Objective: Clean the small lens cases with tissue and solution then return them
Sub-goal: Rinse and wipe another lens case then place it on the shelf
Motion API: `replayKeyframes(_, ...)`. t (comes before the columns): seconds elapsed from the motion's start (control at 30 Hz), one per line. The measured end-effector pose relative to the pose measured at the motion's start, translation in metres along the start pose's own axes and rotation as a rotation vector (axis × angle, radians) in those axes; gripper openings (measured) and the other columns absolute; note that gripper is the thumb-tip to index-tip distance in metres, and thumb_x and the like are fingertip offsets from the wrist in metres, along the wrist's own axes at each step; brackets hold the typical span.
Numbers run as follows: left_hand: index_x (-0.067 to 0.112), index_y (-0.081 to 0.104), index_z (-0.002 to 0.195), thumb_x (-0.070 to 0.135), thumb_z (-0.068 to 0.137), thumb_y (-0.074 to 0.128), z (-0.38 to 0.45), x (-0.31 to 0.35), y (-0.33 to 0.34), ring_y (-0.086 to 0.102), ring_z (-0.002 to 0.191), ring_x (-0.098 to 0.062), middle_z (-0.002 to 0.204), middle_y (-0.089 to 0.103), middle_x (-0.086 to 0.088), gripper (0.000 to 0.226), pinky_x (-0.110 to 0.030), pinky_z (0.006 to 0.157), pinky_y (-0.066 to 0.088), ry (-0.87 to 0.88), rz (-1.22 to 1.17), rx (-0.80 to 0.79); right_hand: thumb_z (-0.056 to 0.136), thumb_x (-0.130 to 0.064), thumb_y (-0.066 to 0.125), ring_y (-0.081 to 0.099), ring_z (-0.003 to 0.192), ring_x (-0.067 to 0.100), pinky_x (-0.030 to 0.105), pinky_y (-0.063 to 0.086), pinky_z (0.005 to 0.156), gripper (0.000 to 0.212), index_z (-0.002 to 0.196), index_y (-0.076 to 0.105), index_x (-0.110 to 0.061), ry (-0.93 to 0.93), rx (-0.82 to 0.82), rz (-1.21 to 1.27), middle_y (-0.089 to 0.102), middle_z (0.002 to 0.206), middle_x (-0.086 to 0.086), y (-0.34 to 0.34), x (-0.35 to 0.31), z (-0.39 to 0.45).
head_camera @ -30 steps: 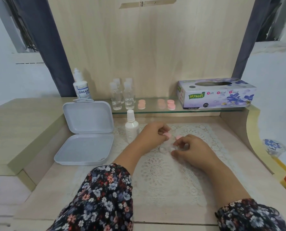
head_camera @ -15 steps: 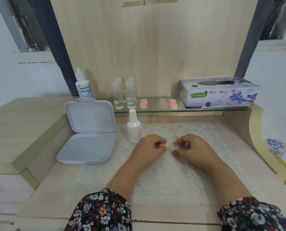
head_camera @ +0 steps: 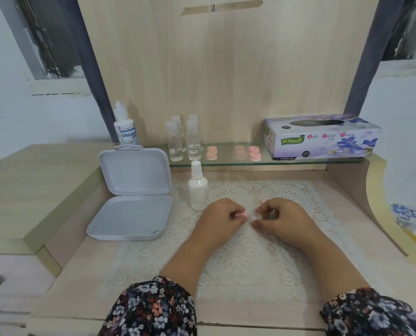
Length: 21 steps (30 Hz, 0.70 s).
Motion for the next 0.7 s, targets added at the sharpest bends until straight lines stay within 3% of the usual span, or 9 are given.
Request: replayKeyframes(0.7, 0.015, 0.067, 0.101, 0.027, 0.081, 0.074, -0.0004, 0.0049, -0.0011, 0.056, 0.09, -0.013, 0.096, 0.059, 0.004, 0.024, -0.028, 0.083, 0.048, 0.0, 0.031, -0.021, 0.068, -0.036, 0.081, 0.057, 0.074, 0.003, 0.02, 0.039, 0.064, 0.021, 0.083, 0.068, -0.033, 0.015, -0.001, 0.007, 0.065, 0.081, -0.012, 0.0003, 0.0001, 0.0005)
Point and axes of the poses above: each hand's wrist, its own z-axis towards the middle knuckle, its own y-axis out of the palm, x = y × z, the point moved 5 cm from there along z, towards the middle knuckle
